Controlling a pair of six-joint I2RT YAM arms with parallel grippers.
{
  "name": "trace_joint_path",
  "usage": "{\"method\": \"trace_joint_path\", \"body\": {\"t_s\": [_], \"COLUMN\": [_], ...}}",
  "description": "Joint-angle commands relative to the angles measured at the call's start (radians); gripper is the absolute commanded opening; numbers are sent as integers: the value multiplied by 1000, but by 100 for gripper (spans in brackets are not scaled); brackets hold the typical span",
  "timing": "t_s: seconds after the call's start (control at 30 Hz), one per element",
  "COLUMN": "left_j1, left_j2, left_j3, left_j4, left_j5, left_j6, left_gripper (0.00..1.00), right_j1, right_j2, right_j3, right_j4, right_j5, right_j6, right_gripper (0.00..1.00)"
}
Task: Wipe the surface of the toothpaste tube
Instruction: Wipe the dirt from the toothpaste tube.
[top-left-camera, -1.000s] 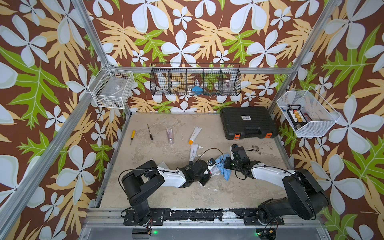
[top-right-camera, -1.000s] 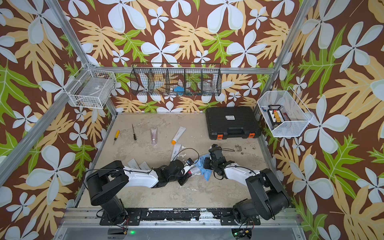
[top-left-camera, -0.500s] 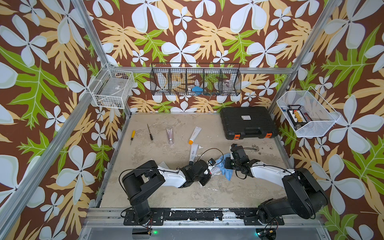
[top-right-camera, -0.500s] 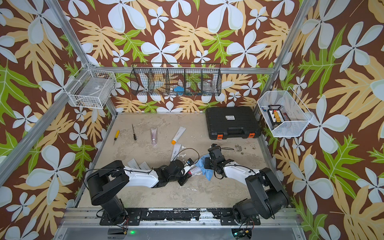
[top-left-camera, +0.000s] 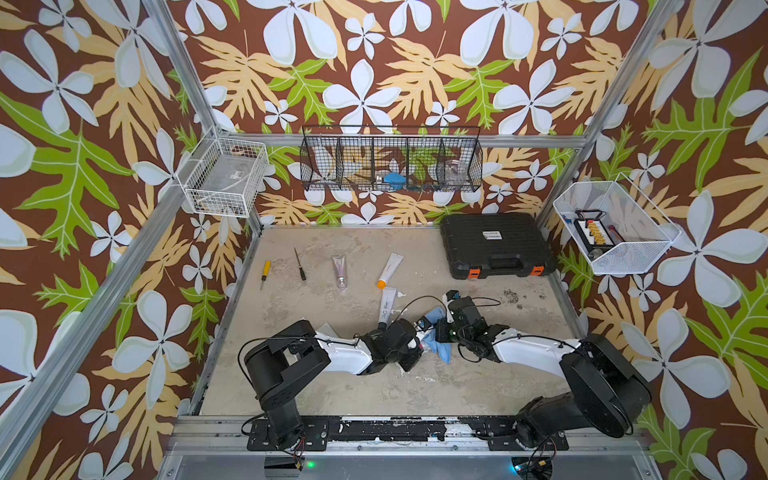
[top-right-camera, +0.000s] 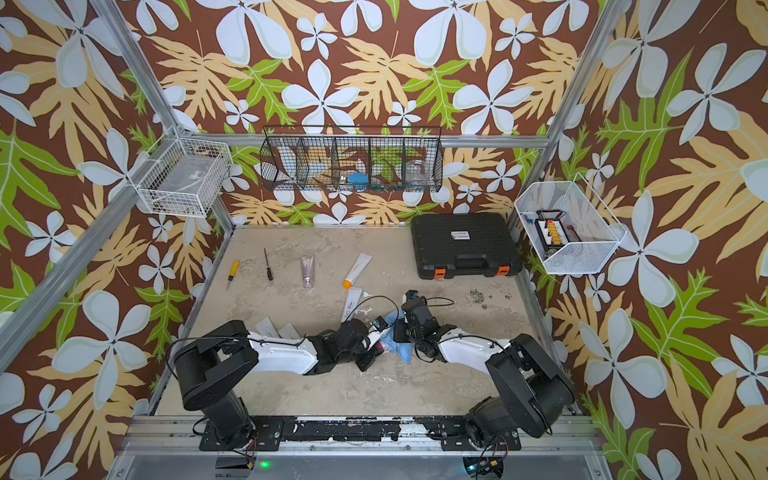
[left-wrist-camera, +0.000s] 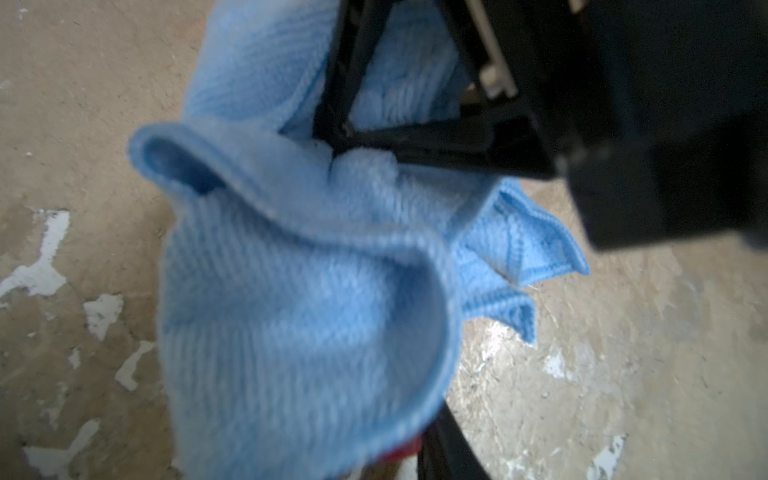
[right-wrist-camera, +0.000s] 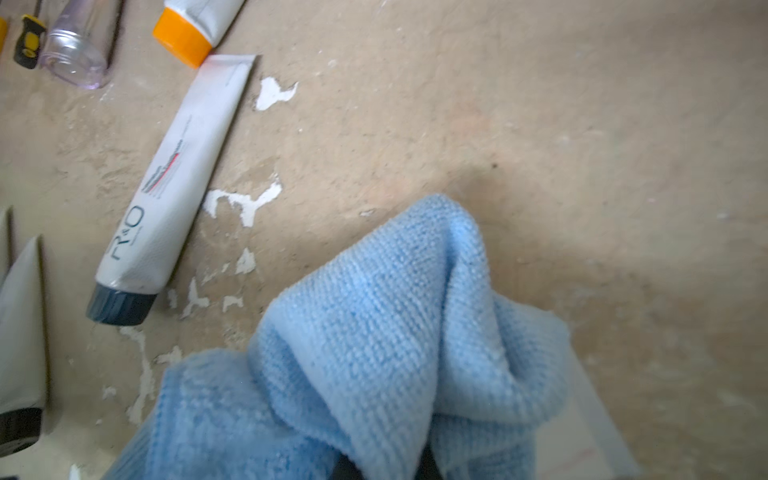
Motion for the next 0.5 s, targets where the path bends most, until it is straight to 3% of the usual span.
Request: {"method": "trace_joint_path", "body": {"t_s": [0.0,0.47], "left_j1": [2,2], "left_j2": [3,11], "left_j3": [2,6], "left_j4": [17,16], "left_j5": [-8,-24], "left_j6": [2,6], "left_gripper": [20,20], "right_j1": [18,69], "right_j2": [-15,-52], "right_j3": [-27,-103], "right_j4": [-51,64], "right_j5": [-131,-153], "right_j6": [60,141], "right_gripper": [0,0]}}
